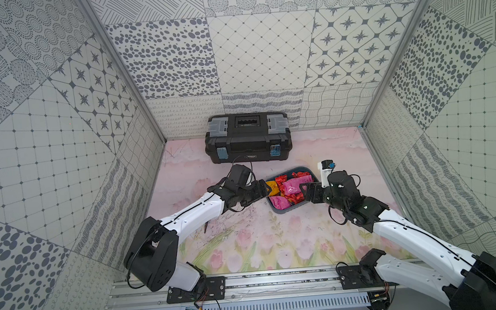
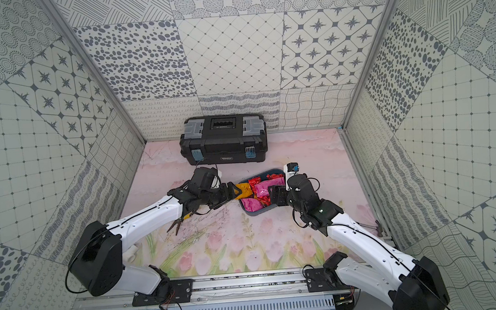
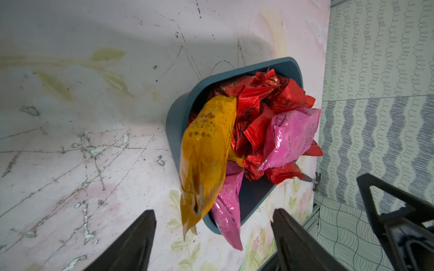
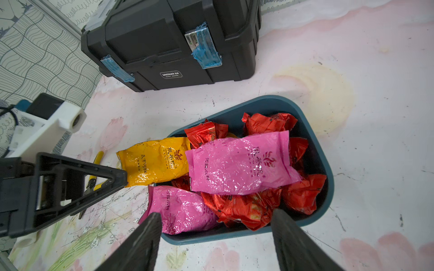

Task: Take the tea bags out of the storage box
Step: Pick up the tea bag from the storage box.

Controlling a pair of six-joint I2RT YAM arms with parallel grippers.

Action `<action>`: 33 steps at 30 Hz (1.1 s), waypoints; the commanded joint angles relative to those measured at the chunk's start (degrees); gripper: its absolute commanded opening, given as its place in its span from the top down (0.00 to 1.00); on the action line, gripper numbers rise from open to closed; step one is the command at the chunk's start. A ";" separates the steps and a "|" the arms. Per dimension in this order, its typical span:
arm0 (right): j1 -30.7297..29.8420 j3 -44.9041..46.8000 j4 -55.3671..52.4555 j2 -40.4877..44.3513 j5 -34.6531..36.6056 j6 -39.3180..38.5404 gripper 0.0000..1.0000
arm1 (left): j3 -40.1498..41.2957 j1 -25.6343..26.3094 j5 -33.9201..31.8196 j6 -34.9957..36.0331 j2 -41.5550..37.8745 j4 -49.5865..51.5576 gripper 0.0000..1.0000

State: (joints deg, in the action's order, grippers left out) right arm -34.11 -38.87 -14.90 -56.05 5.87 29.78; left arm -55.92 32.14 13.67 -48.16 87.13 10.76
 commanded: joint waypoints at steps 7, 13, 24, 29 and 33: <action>-0.33 0.82 2.51 2.39 1.78 -0.74 0.23 | -6.57 0.30 -1.72 2.83 8.00 -1.98 0.39; -0.29 1.99 2.33 4.91 3.80 0.01 0.23 | -8.41 -0.05 -1.44 4.85 9.73 -1.01 0.63; -0.33 0.55 0.91 7.14 4.64 -6.09 0.23 | -9.30 -0.16 -3.44 14.47 3.80 4.26 0.94; -0.32 -1.55 1.43 7.58 -2.02 -17.85 0.22 | -9.25 -0.67 -0.11 29.86 -1.51 8.06 1.00; -0.41 -3.83 -1.49 6.37 -15.09 -31.77 0.21 | -8.19 -0.76 5.42 42.18 -6.85 11.20 1.00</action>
State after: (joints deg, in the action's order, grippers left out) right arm -34.13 -39.99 -16.03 -49.67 0.86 10.66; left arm -64.51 31.79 13.10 -27.05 85.10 16.56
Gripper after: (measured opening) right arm 0.784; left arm 0.131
